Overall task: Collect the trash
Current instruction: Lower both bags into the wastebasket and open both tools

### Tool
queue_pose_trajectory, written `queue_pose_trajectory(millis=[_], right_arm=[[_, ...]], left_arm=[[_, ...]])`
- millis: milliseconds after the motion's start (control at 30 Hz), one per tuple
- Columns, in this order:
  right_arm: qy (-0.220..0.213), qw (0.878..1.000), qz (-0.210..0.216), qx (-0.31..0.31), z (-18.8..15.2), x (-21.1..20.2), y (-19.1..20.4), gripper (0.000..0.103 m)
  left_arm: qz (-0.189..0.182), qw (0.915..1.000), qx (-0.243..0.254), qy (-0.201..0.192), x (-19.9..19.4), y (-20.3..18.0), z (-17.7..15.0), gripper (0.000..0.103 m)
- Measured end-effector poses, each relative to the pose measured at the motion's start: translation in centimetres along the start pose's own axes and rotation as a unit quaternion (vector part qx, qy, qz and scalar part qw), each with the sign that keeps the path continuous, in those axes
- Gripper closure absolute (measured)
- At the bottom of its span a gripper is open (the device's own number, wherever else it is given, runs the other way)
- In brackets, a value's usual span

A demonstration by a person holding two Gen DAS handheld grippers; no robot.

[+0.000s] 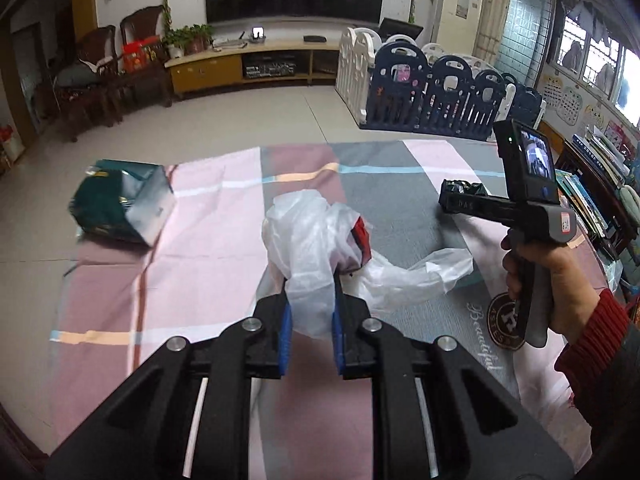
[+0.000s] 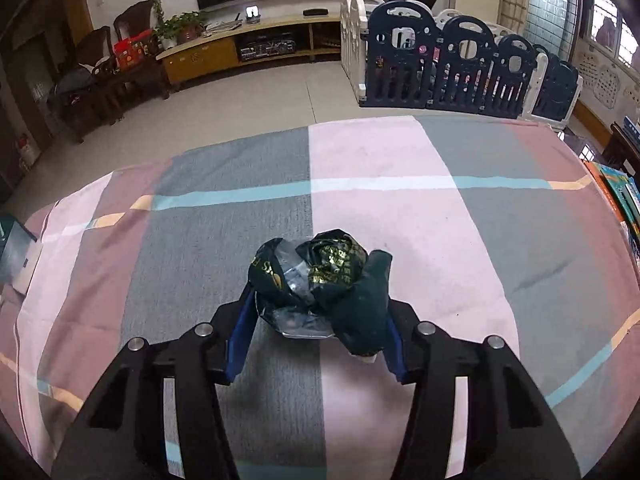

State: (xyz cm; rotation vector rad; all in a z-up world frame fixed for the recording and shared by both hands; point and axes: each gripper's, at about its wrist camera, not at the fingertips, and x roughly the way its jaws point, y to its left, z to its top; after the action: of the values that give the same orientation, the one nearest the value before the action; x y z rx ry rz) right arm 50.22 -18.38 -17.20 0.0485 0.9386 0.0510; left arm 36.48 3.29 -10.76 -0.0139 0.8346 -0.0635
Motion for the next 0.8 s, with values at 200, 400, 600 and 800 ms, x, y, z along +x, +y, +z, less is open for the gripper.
queue_pose_trajectory(millis=[200, 400, 600, 800], right_arm=[[-0.031, 0.999, 0.026, -0.011, -3.7, -7.9, 0.8, 0.051], [-0.050, 0.997, 0.059, 0.000, -10.8, -18.9, -0.8, 0.051], [-0.085, 0.995, 0.037, 0.023, -17.6, -29.7, -3.4, 0.051], [-0.115, 0.992, -0.006, 0.058, -24.0, -38.5, -6.5, 0.051]], left_arm=[[0.004, 0.9997, -0.011, -0.022, -5.1, -0.3, -0.9, 0.086], [0.004, 0.9990, 0.006, -0.043, -10.4, -3.1, -3.3, 0.086], [-0.043, 0.9968, 0.034, -0.058, -16.1, -8.1, -6.6, 0.086], [-0.088, 0.9930, 0.062, -0.048, -20.6, -13.1, -10.7, 0.086]])
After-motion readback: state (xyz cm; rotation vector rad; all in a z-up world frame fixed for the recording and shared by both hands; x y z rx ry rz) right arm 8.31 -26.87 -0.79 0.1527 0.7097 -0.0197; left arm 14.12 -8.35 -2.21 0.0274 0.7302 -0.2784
